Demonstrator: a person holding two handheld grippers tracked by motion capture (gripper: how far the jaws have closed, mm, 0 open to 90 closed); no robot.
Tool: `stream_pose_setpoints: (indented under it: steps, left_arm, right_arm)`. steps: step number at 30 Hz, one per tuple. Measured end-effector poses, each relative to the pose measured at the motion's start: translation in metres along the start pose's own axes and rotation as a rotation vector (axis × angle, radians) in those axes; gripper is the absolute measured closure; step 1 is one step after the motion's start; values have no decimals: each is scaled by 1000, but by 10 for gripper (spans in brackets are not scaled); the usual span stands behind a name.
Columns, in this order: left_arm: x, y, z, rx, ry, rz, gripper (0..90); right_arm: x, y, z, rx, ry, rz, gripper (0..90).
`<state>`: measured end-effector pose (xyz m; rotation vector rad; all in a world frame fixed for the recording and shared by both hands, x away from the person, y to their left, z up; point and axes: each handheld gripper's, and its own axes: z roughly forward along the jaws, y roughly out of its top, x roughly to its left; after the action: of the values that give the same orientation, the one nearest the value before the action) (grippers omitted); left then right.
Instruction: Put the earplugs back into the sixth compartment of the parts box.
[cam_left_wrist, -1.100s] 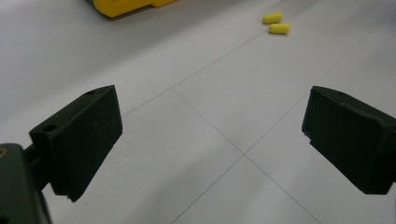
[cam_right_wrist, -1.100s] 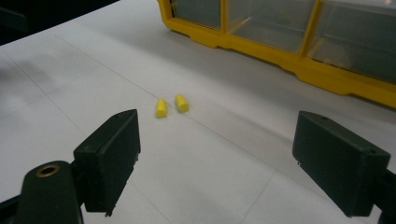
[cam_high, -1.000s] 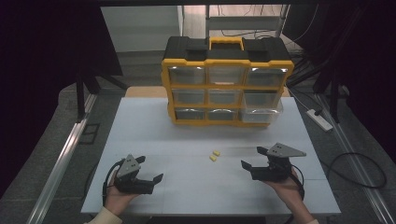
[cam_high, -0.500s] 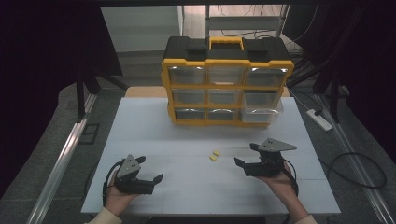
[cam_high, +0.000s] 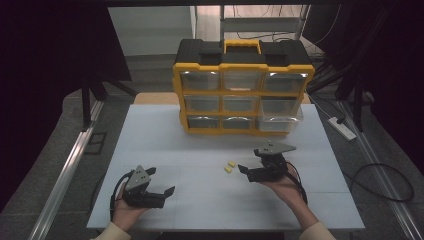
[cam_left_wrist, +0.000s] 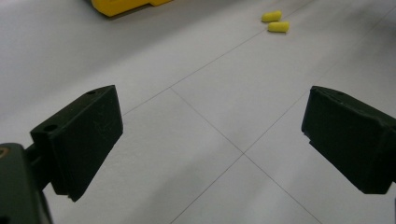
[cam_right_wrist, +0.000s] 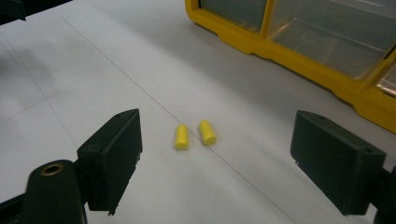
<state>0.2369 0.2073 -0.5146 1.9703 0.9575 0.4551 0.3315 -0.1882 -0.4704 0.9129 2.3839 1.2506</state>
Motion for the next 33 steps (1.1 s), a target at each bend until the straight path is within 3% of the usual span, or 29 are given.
stream_pose_setpoints:
  steps: [15, 20, 33]
  left_arm:
    - [-1, 0, 1, 0, -3, 3, 51]
    - [-1, 0, 1, 1, -5, 6, 52]
    - [-1, 0, 1, 7, -8, 8, 52]
  right_arm:
    - [2, 12, 30, 70, 4, -25, 206]
    - [1, 13, 41, 118, -6, -37, 225]
    - [-10, 13, 67, 198, -13, -3, 238]
